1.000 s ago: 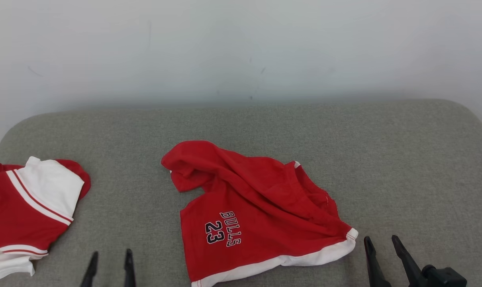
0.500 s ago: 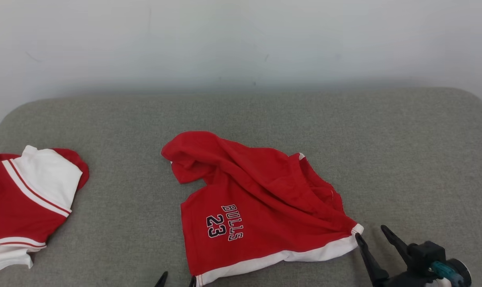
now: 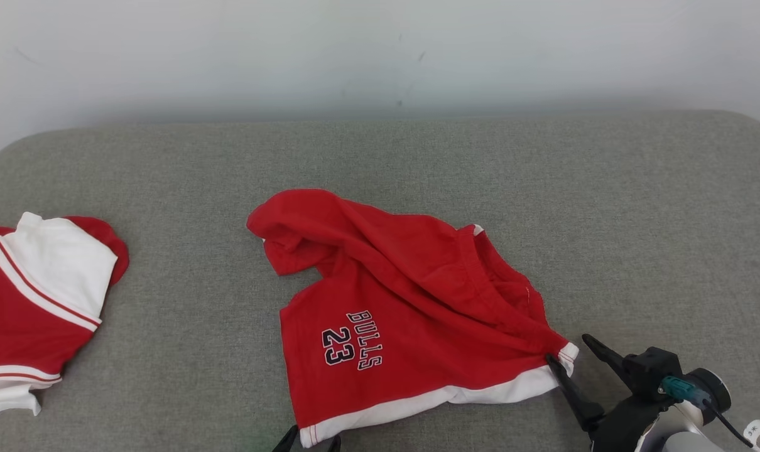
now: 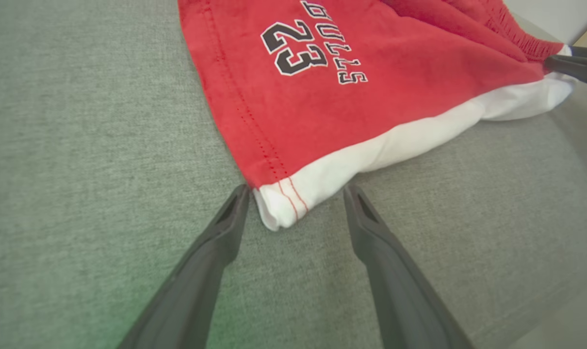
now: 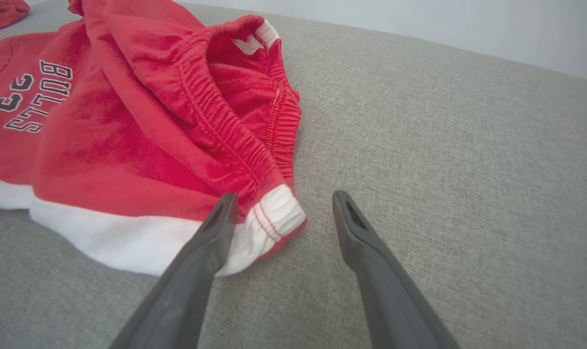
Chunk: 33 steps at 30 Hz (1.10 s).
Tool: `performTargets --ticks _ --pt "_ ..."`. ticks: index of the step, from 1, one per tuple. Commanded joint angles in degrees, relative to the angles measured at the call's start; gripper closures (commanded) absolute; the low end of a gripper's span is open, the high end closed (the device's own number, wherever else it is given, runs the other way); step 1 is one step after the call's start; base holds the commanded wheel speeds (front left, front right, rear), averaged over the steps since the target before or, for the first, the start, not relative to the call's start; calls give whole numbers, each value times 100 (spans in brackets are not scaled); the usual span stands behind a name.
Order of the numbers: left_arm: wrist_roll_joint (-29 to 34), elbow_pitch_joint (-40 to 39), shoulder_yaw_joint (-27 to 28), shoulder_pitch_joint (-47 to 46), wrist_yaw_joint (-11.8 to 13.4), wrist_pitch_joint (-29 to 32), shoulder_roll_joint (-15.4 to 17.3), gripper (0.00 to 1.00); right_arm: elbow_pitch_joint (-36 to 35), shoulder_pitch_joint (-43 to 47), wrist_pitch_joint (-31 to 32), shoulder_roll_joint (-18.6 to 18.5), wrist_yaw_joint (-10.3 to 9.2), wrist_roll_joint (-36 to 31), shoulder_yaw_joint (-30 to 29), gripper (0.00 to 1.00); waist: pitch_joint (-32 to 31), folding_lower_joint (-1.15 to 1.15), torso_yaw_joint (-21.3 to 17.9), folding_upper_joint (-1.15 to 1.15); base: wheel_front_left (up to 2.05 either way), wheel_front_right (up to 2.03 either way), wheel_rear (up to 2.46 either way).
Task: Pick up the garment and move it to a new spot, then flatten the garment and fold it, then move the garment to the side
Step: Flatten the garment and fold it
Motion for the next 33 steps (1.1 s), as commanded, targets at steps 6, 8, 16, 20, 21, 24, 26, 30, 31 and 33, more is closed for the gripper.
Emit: performTargets --ticks 6,8,16,20,21,24,26,30,31,33 --pt "-379 391 -208 -161 9 -17 -27 44 65 -182 84 -182 -13 309 479 71 -24 -1 59 0 0 0 0" --pt "-575 578 -299 -264 8 -11 -47 100 55 -203 56 -237 -13 387 590 100 -36 -1 88 0 0 0 0" --pt "-893 642 -345 -442 9 -7 -94 100 -82 -61 -85 -290 -13 621 622 100 -177 -1 159 0 0 0 0" --pt "-806 126 0 -186 23 -19 -68 100 -428 247 -150 -197 -13 785 327 100 -304 -1 152 0 0 0 0" --pt "-754 -40 103 -120 39 -19 -40 100 -538 342 -160 -149 -13 857 224 100 -325 -1 142 0 0 0 0" --pt "-641 -469 340 4 61 -18 41 100 -814 562 -161 -32 -13 1009 22 100 -361 -1 101 0 0 0 0" --pt "-541 -702 437 -16 61 -19 99 100 -961 591 -160 54 -13 1089 -44 100 -359 -1 64 0 0 0 0" --pt "-363 -981 464 -504 38 -18 338 100 -1155 246 -58 179 -13 1257 -156 100 -231 -1 -1 0 0 0 0" --pt "-315 -1017 430 -727 29 21 423 100 -1198 95 -1 218 -13 1299 -187 100 -162 -1 -13 0 0 0 0" --pt "-215 -1099 323 -1290 12 150 594 100 -1229 -261 122 280 -13 1394 -289 100 -3 -1 -34 0 0 0 0"
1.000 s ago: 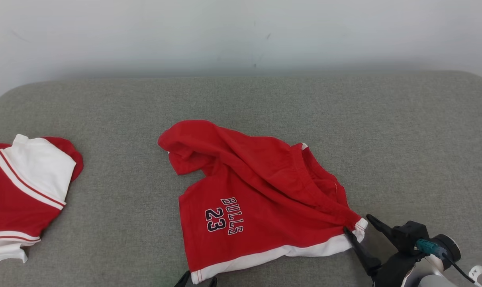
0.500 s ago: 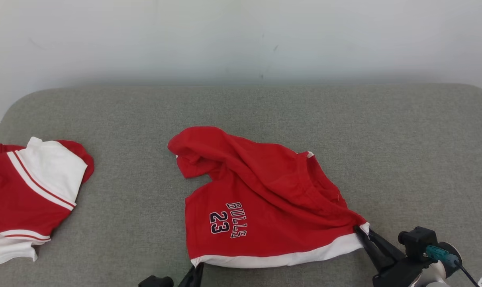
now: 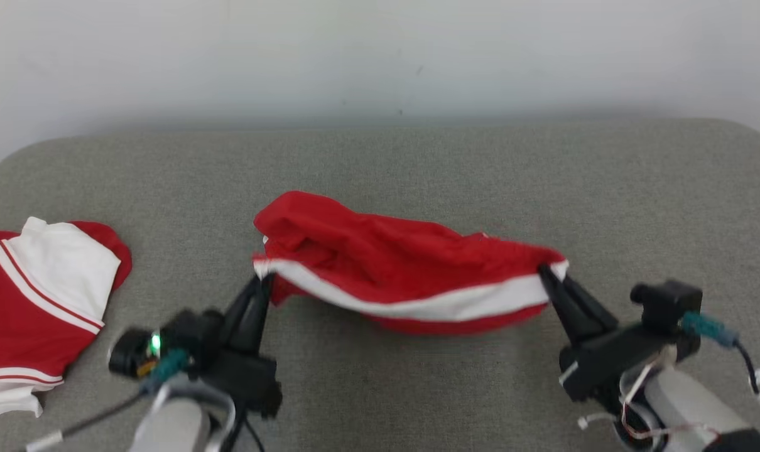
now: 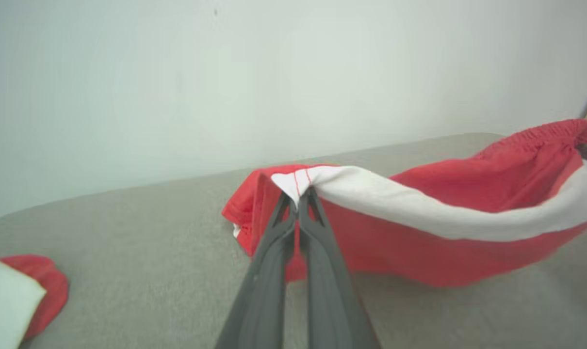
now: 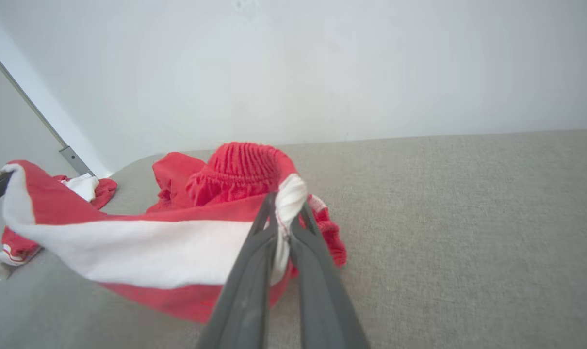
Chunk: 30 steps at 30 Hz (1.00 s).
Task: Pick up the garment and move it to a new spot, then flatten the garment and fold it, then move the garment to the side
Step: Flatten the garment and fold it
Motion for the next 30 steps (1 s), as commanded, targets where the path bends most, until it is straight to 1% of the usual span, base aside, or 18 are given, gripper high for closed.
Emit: performTargets --ticks 1,3,8,11,14,18,21,24,25,27,30 --pt "33 -119 -63 -589 -35 127 115 100 -30 -389 106 77 -13 120 -114 100 307 0 -56 0 0 0 0" --pt "53 -213 -191 -1349 -28 343 315 100 -28 -944 265 92 -13 169 -228 100 577 0 -84 0 0 0 0" --pt "-425 -285 -480 -3476 -24 974 673 100 178 -2720 876 266 -13 505 -551 100 1435 0 -201 0 0 0 0" --pt "-730 -92 -544 -4759 -25 1216 777 100 454 -3932 1244 402 -13 667 -754 100 1950 0 -288 0 0 0 0" --pt "-857 237 -703 -5955 -26 1381 903 100 816 -5119 1521 599 -13 763 -924 100 2367 0 -397 0 0 0 0" --pt "-992 756 -770 -7362 -26 1396 916 100 1507 -6523 1707 794 -13 744 -1242 100 2821 0 -496 0 0 0 0" --pt "-1022 1198 -757 -8196 -26 1271 875 100 2068 -7387 1716 963 -13 701 -1490 100 3087 0 -544 0 0 0 0" --pt "-1046 1652 -771 -8816 -24 1063 864 100 2491 -8011 1595 1079 -13 542 -1597 100 3256 0 -576 0 0 0 0" --pt "-1046 1652 -771 -8816 -24 1063 864 100 2491 -8011 1595 1079 -13 542 -1597 100 3256 0 -576 0 0 0 0" --pt "-1089 2051 -885 -9214 -24 890 818 100 2774 -8386 1490 1168 -13 442 -1621 100 3400 0 -598 0 0 0 0" --pt "-1217 2311 -1120 -9292 -25 696 753 100 2897 -8474 1377 1264 -13 425 -1550 100 3504 0 -583 0 0 0 0"
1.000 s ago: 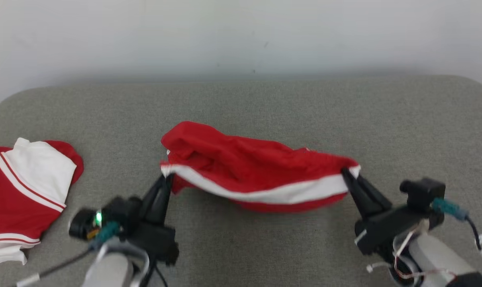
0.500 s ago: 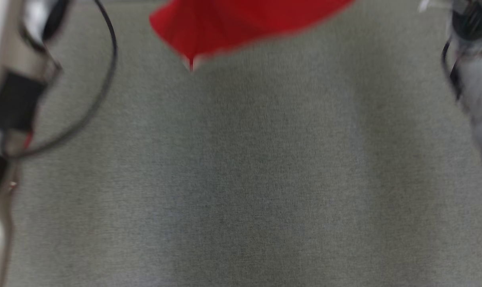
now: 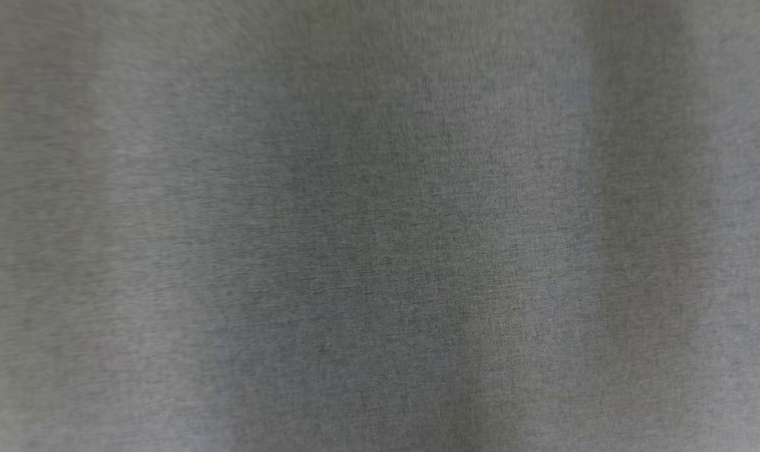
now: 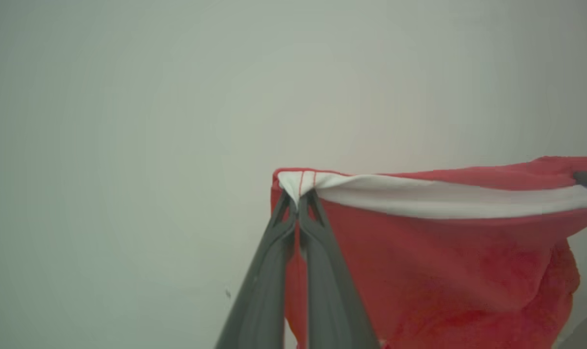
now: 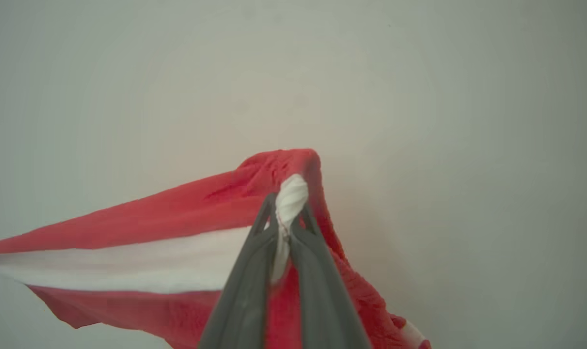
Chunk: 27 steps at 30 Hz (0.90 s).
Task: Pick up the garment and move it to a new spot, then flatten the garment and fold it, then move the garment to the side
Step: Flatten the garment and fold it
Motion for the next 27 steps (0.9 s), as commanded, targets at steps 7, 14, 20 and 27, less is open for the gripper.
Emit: performTargets --ticks 7,14,20,27 --pt "-494 175 -326 678 17 -652 125 100 -257 889 -284 -3 -13 345 325 100 107 -2 -100 -2 0 0 0" --pt "-757 -483 -303 2419 63 -840 363 100 -990 2568 -453 -356 -13 888 759 100 -486 -2 -76 -2 0 0 0" --pt "-723 -2083 230 4584 557 -841 483 100 -1902 4188 -569 -784 -13 1210 1075 100 -1074 -2 -11 -2 0 0 0" --pt "-699 -3531 592 6933 994 -843 432 100 -2721 5987 -730 -1058 -13 1476 990 100 -1625 -2 116 -2 0 0 0"
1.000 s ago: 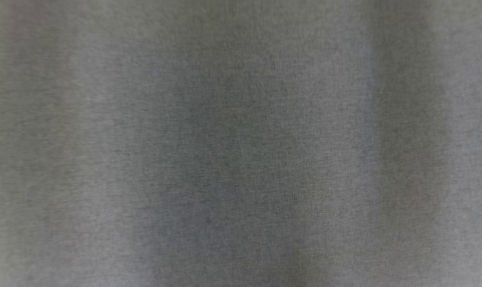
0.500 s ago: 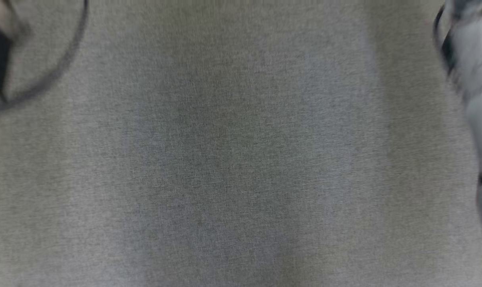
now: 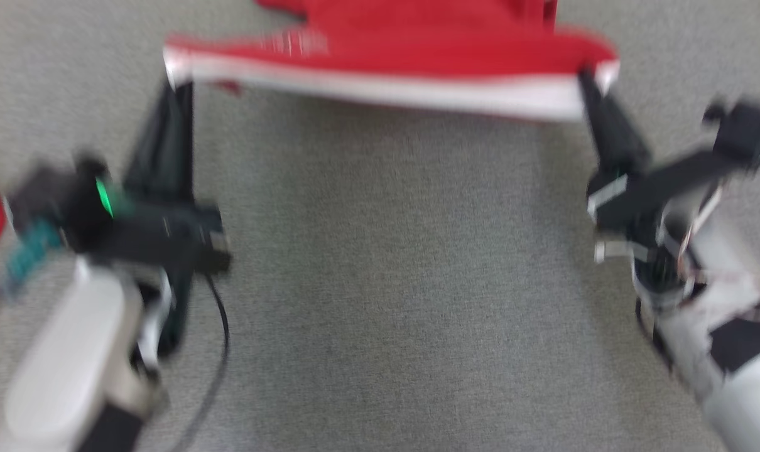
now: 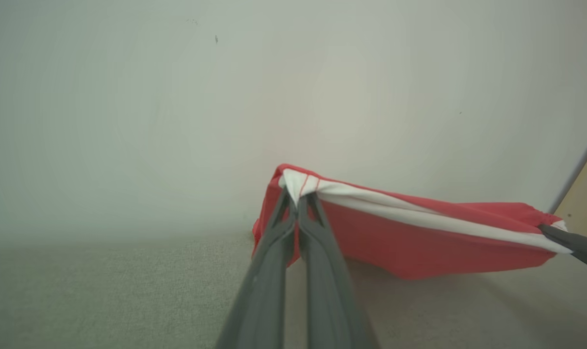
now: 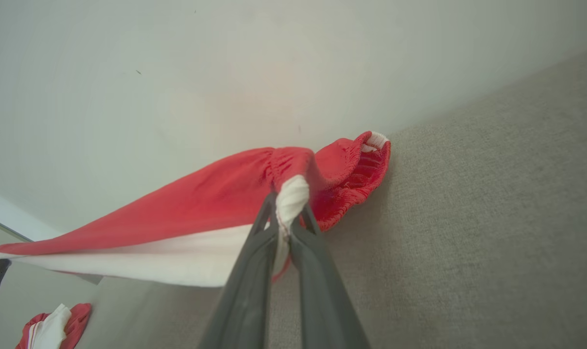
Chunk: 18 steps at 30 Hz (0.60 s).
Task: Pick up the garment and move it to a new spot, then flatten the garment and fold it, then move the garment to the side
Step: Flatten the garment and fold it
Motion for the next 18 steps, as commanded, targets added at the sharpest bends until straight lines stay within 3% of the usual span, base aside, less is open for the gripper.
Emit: performTargets --ticks 1,10,18 --pt "29 -148 41 399 52 -19 -10 100 -74 329 -62 -13 -13 40 -58 100 -409 2 127 1 0 0 0" --pt "134 -557 215 2563 300 -20 -298 100 -501 2335 -183 40 -13 -117 -321 100 -1055 2 212 1 0 0 0" --pt "312 -384 376 3721 180 -21 -465 100 -866 3739 -98 130 -17 -323 -812 100 -1482 2 260 1 0 0 0"
